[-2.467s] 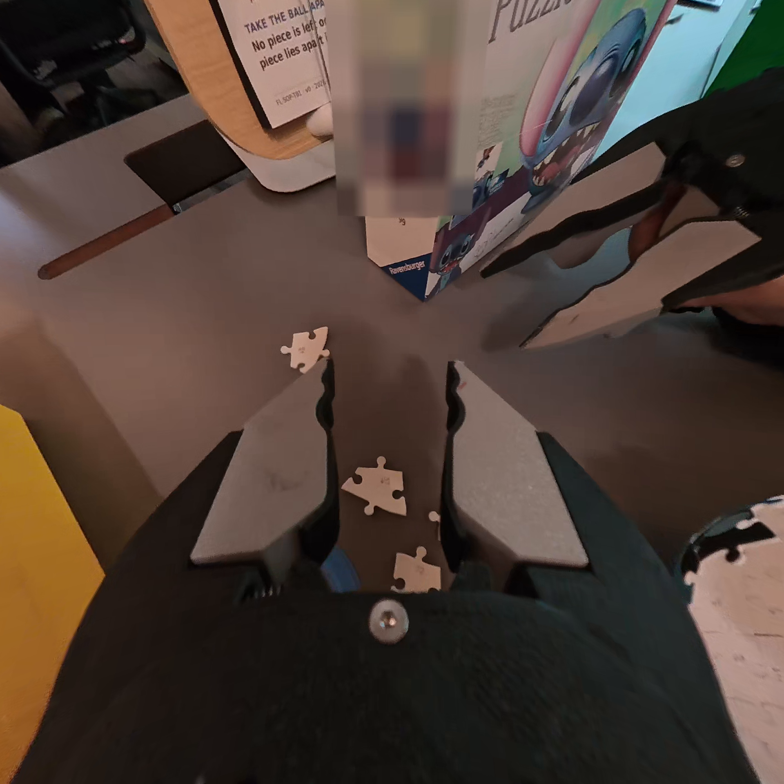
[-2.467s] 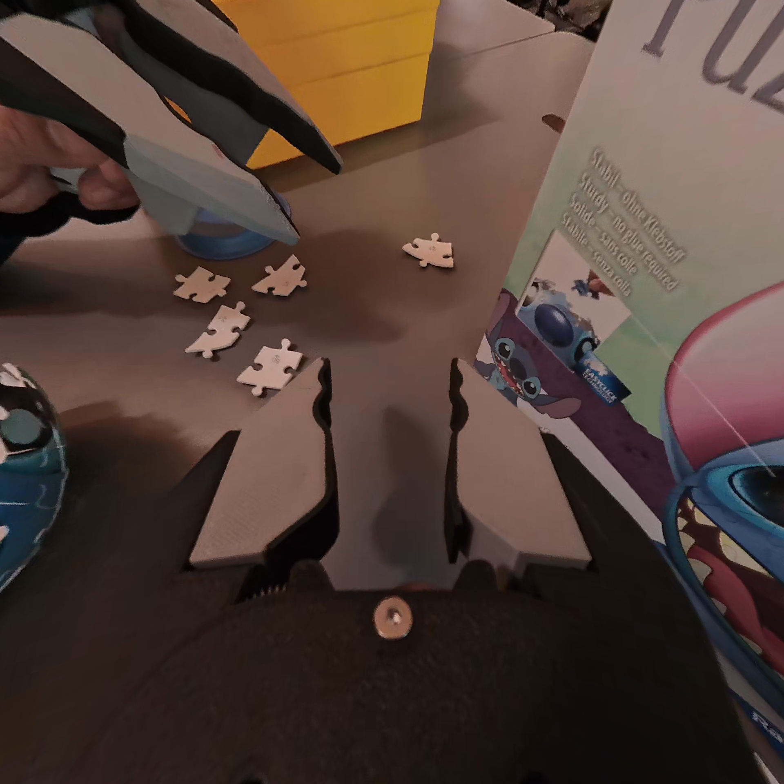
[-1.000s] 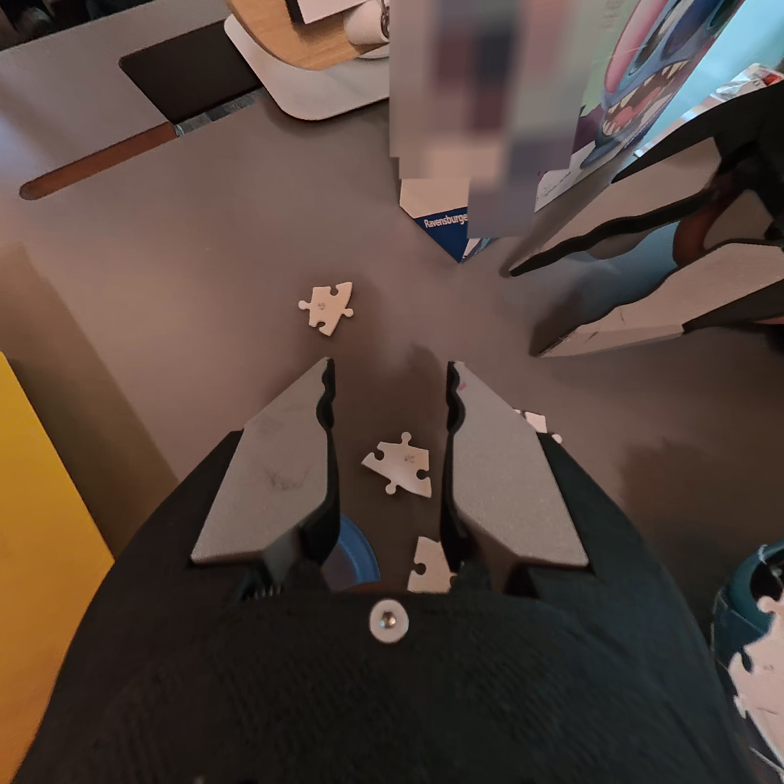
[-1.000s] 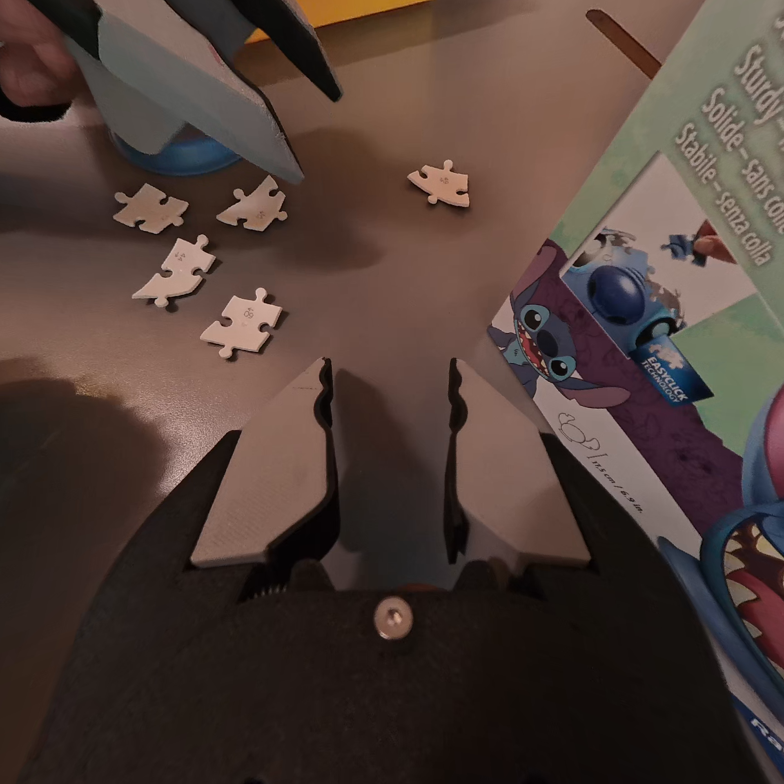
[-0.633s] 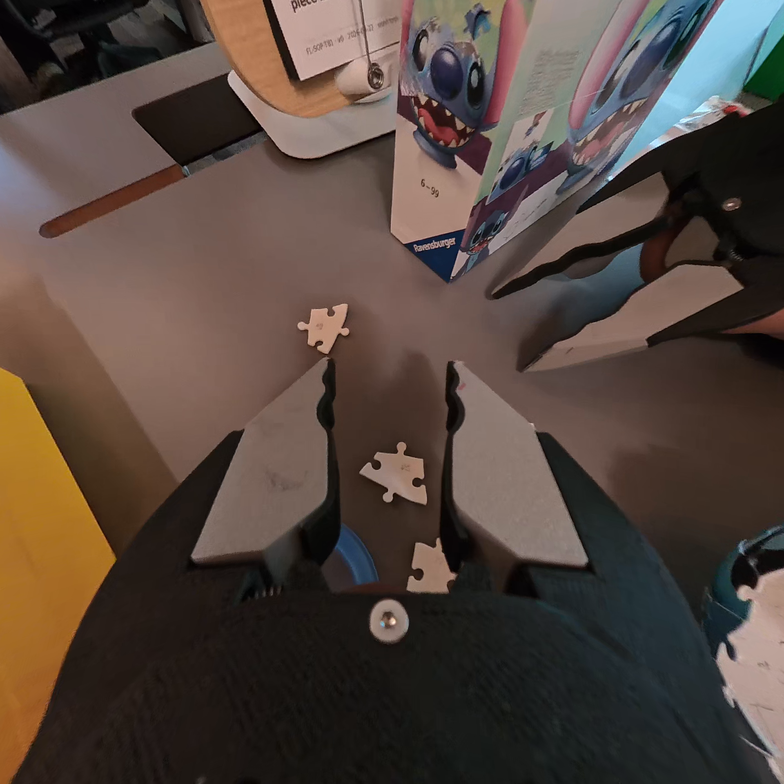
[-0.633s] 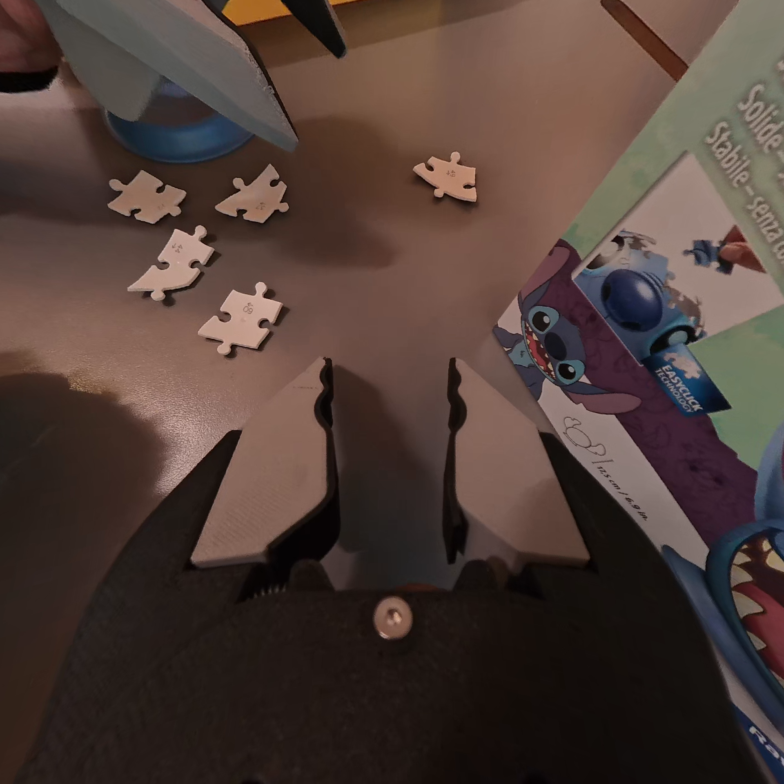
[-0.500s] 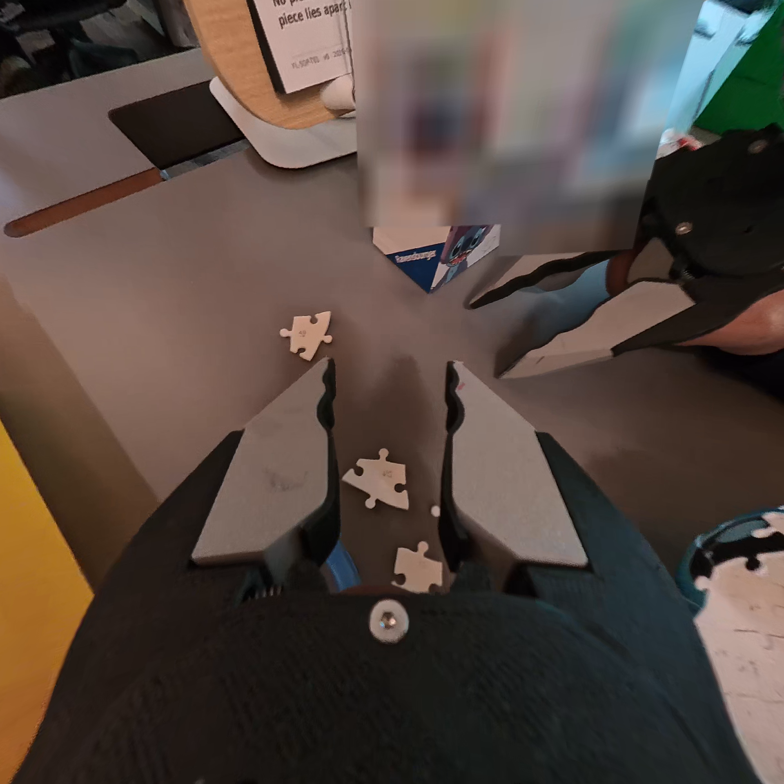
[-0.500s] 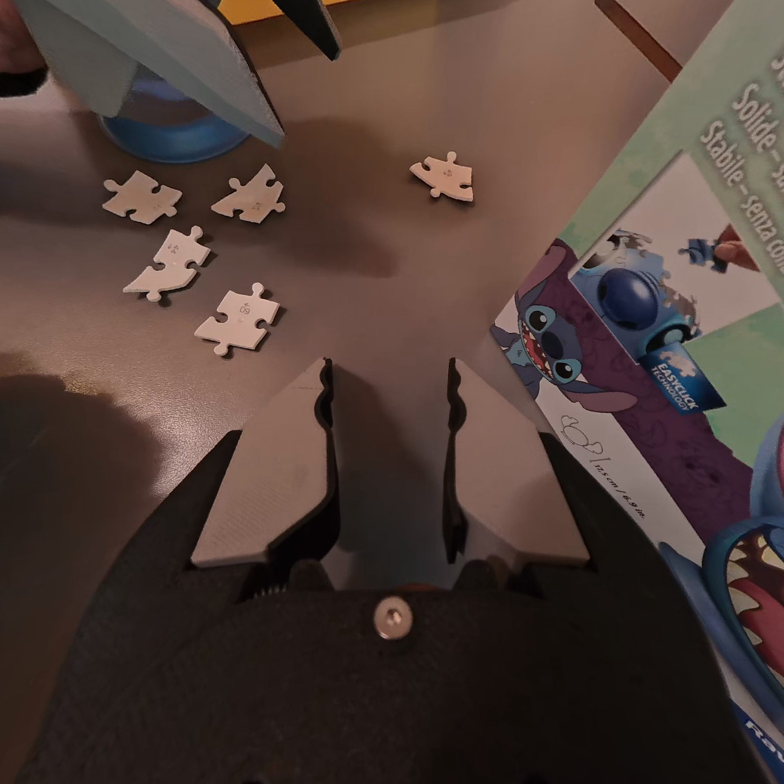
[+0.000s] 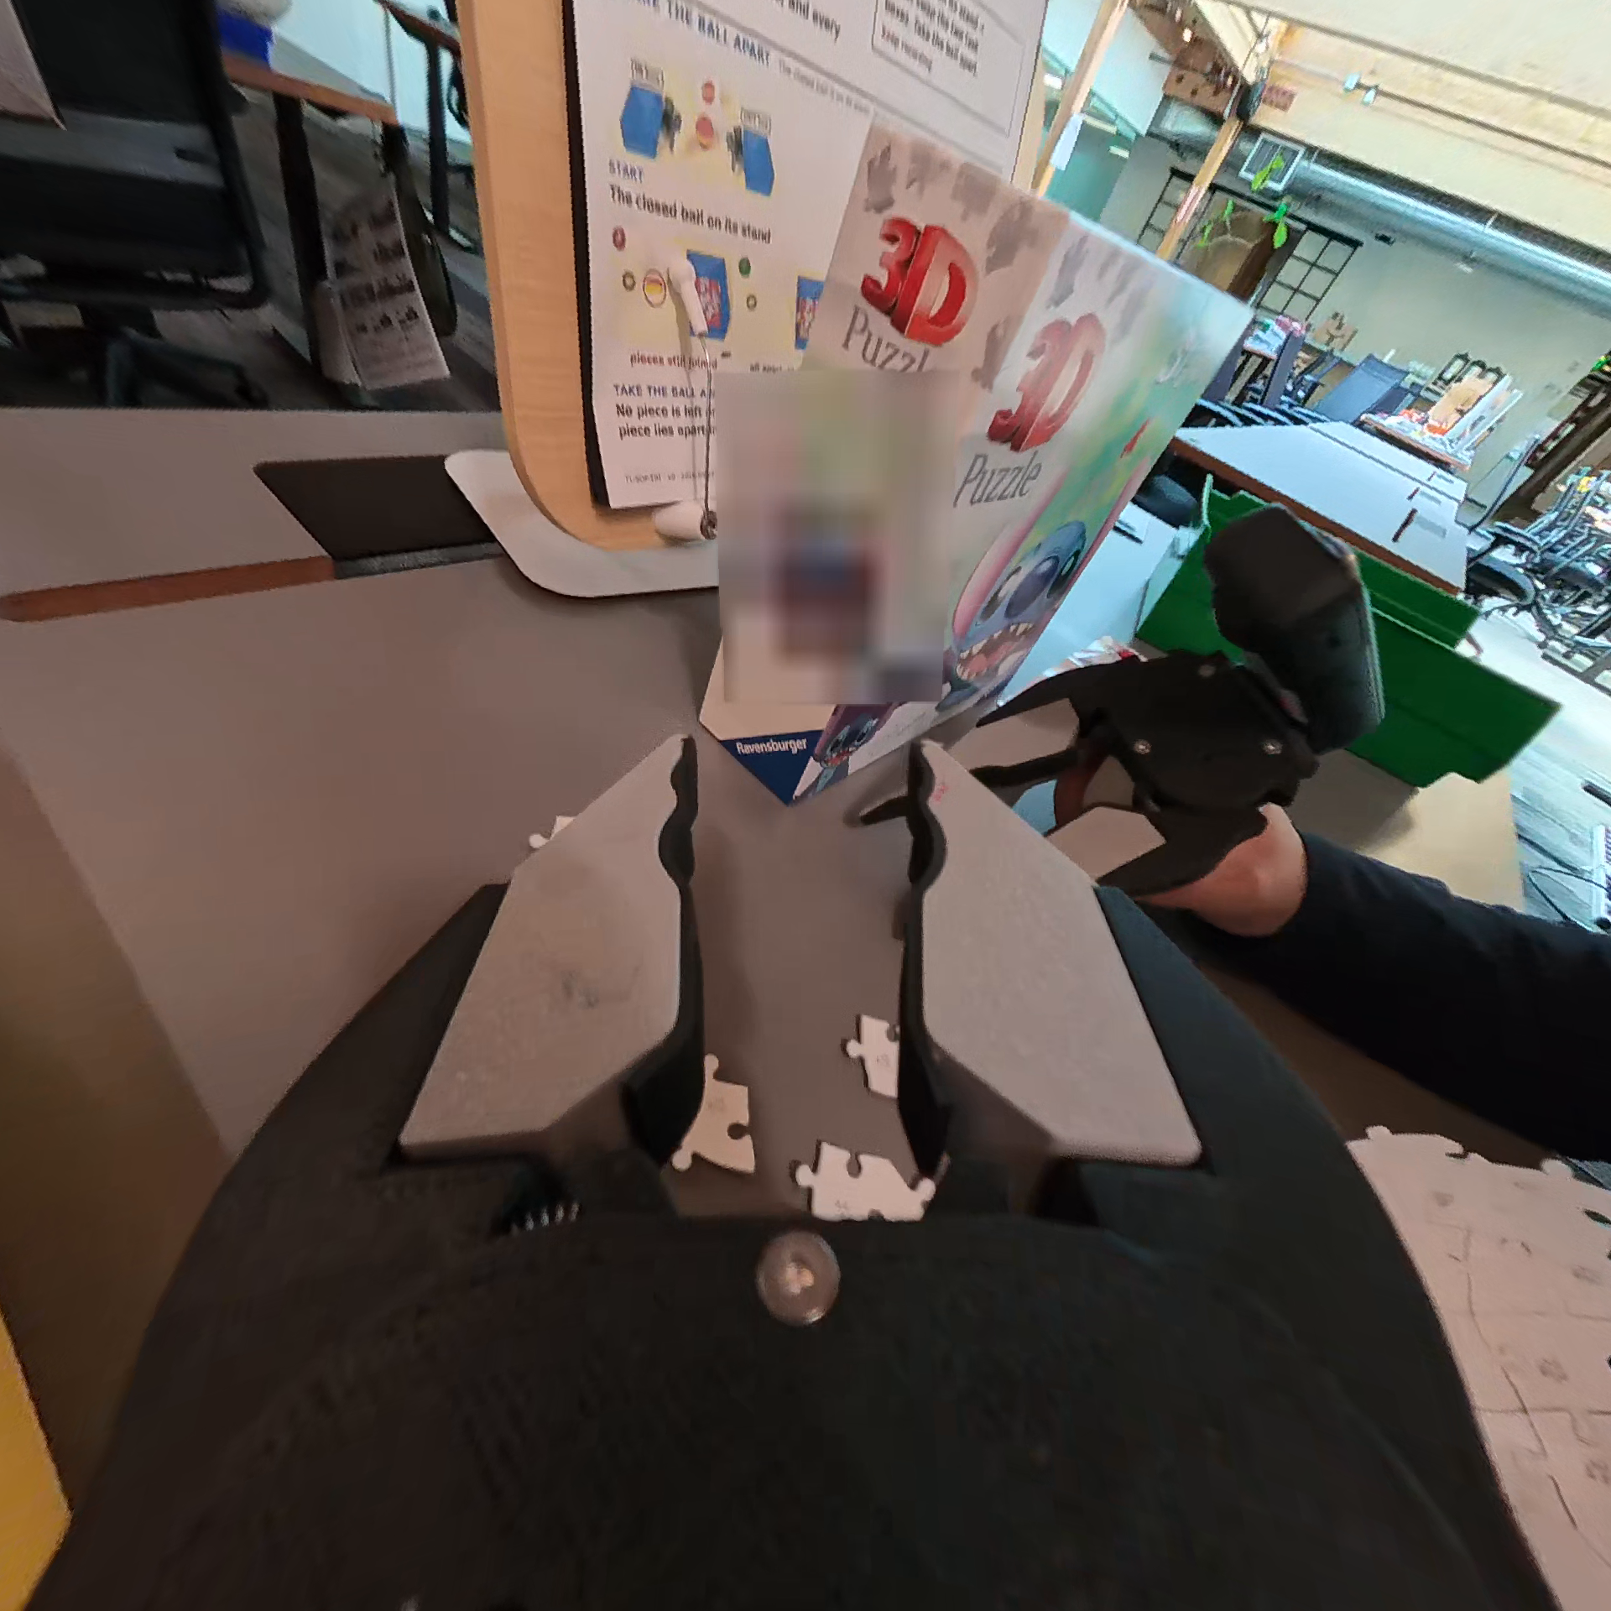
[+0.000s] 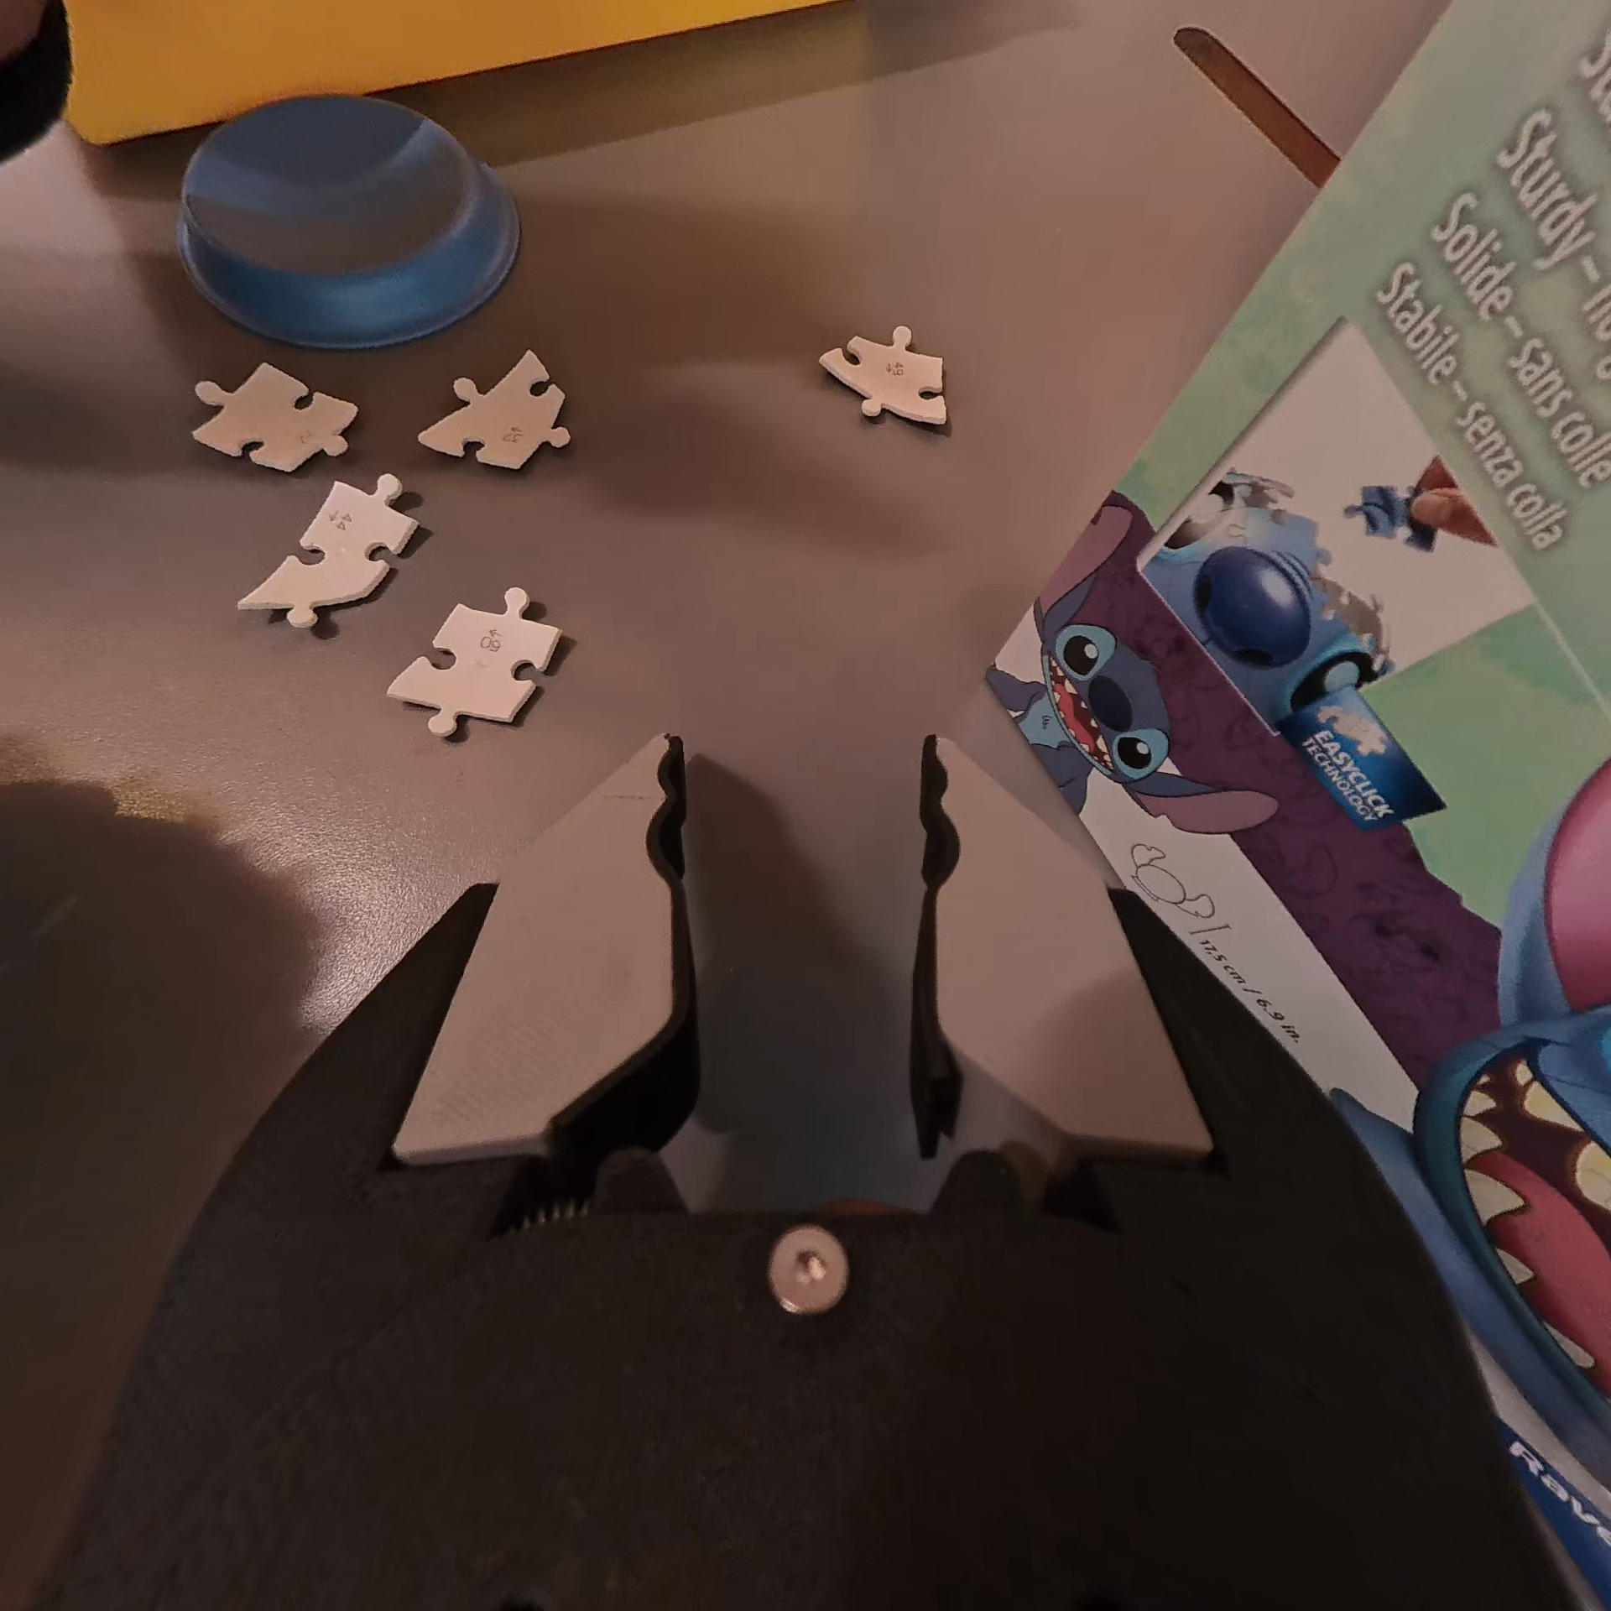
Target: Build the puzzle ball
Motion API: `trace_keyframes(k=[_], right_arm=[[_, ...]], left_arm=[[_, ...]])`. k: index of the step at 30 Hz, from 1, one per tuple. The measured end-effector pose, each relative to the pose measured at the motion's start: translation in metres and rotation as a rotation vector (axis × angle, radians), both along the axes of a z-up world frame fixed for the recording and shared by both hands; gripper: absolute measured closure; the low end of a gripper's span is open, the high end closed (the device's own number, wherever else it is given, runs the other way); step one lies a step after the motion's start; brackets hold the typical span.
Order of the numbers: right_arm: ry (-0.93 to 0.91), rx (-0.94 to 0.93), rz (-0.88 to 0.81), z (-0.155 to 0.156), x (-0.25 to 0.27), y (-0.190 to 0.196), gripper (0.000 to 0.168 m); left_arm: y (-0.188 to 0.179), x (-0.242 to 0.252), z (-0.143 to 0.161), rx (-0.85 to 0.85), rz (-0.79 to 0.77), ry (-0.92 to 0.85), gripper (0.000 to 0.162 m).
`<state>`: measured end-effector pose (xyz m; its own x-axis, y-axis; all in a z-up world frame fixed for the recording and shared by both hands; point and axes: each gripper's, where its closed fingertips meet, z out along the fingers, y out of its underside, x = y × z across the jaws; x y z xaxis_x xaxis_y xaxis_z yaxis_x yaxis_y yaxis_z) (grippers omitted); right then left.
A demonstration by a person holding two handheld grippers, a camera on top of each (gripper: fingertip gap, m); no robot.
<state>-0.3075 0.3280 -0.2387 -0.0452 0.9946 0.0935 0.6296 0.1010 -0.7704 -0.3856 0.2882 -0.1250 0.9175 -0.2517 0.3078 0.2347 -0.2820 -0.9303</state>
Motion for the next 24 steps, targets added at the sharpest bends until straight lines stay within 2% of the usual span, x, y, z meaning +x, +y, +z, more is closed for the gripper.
trace_keyframes(k=[6,24], right_arm=[[-0.021,0.005,0.008,-0.003,0.0,-0.001,0.117],[-0.02,0.008,0.015,-0.003,-0.001,-0.002,0.119]], left_arm=[[0.001,0.017,-0.016,-0.086,-0.063,0.032,0.114],[0.006,0.021,-0.045,-0.202,-0.059,0.175,0.116]])
